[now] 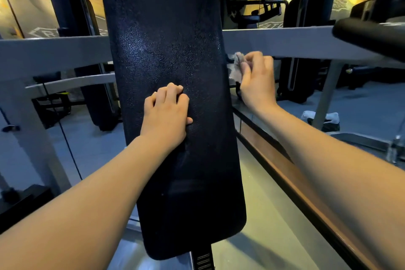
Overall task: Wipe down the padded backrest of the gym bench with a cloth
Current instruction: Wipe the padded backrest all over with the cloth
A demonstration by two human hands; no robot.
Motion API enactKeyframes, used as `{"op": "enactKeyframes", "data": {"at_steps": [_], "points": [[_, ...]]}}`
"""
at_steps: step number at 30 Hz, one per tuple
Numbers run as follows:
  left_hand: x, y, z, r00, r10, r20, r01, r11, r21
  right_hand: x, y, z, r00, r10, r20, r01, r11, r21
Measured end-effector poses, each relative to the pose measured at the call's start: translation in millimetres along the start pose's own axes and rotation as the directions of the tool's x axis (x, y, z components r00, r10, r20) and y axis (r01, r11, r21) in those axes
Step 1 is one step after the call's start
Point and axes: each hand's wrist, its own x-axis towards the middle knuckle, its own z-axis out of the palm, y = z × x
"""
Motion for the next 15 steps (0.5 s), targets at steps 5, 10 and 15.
{"op": "enactKeyframes", "data": {"at_steps": [5, 10, 15], "points": [[-1.0, 7.7, -4.2, 0.999, -0.013, 0.036, 0.012, 1.0, 0.015, 35.1, -33.6, 30.6, 0.935, 0.304, 0.184, -0.335, 0.926, 0.173], [-2.4, 11.8, -4.6, 0.998, 0.013, 0.067, -0.015, 1.0, 0.023, 25.5, -34.1, 56.4, 0.928, 0.354, 0.119, -0.372, 0.902, 0.218], [-3.9, 6.0, 1.7, 0.999, 0.03, 0.034, -0.029, 1.0, -0.004, 20.2, -29.9, 59.9, 0.879, 0.455, 0.144, -0.477, 0.85, 0.223]]}}
